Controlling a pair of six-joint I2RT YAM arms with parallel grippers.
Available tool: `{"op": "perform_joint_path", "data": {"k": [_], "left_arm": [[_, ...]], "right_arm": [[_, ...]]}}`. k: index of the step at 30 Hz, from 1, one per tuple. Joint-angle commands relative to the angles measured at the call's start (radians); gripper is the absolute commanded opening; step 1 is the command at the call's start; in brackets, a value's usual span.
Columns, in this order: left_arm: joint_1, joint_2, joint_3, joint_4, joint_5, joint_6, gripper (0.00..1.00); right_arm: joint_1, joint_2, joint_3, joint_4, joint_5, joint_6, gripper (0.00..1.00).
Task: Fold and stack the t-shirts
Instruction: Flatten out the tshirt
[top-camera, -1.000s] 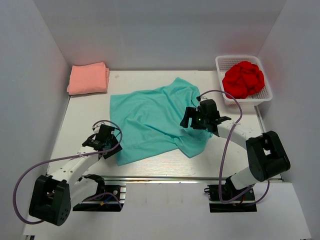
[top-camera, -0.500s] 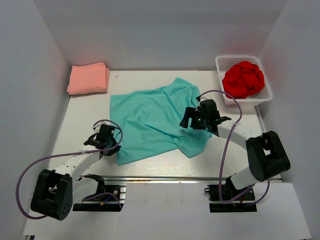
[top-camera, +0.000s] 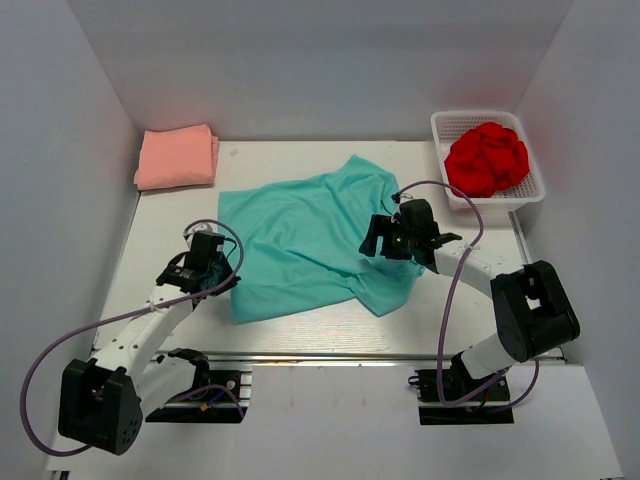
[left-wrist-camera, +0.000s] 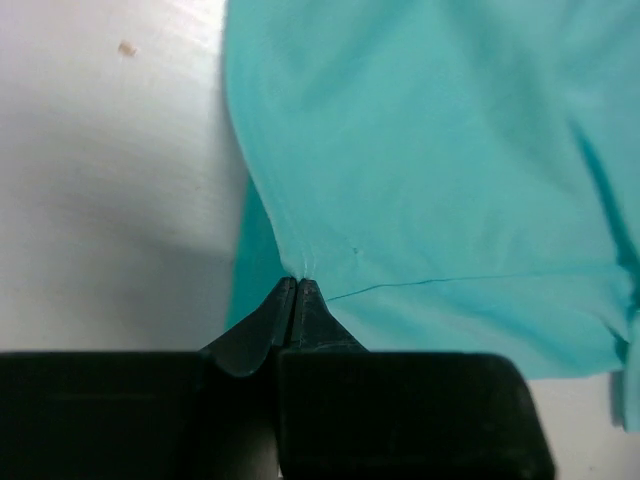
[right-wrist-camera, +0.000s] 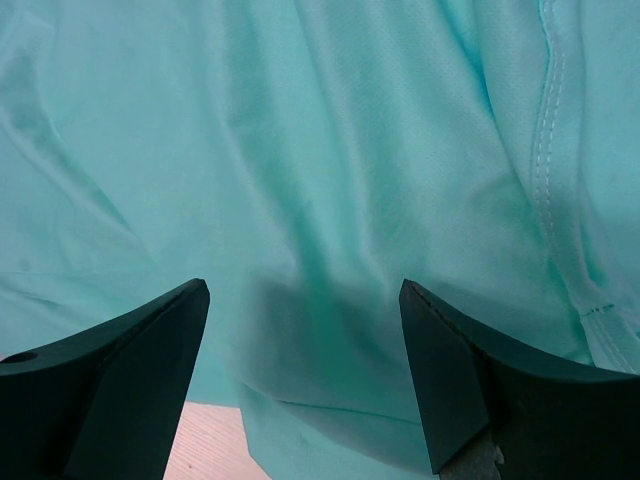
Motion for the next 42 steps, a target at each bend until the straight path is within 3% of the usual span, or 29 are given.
{"op": "perform_joint_path", "data": {"k": [1, 10, 15, 21, 28, 37, 42], "left_arm": [[0.008, -0.04, 0.09, -0.026, 0.046, 0.09, 0.0], [-0.001, -0.068, 0.172, -0.047, 0.116, 0.197, 0.0], [-0.001, -0.168, 0.136, 0.046, 0.161, 0.246, 0.0], [-0.001, -0.26, 0.112, 0.07, 0.162, 0.266, 0.0], [-0.001, -0.263, 0.089, 0.102, 0.172, 0.266, 0.0], [-0.001, -0.252, 0.089, 0.093, 0.172, 0.266, 0.0], [-0.001, -0.252, 0.089, 0.093, 0.162, 0.266, 0.0]], "right_arm": [[0.0, 0.009, 0.009, 0.014, 0.009, -0.003, 0.82], [-0.002, 0.012, 0.023, -0.015, 0.072, -0.003, 0.82], [-0.005, -0.021, 0.033, -0.093, 0.129, -0.009, 0.82], [-0.006, -0.075, 0.07, -0.304, 0.341, -0.006, 0.82], [-0.037, -0.129, 0.052, -0.423, 0.58, 0.064, 0.85], [-0.098, -0.048, 0.083, -0.415, 0.623, 0.055, 0.72], [-0.109, -0.027, 0.078, -0.394, 0.517, 0.032, 0.71]]}}
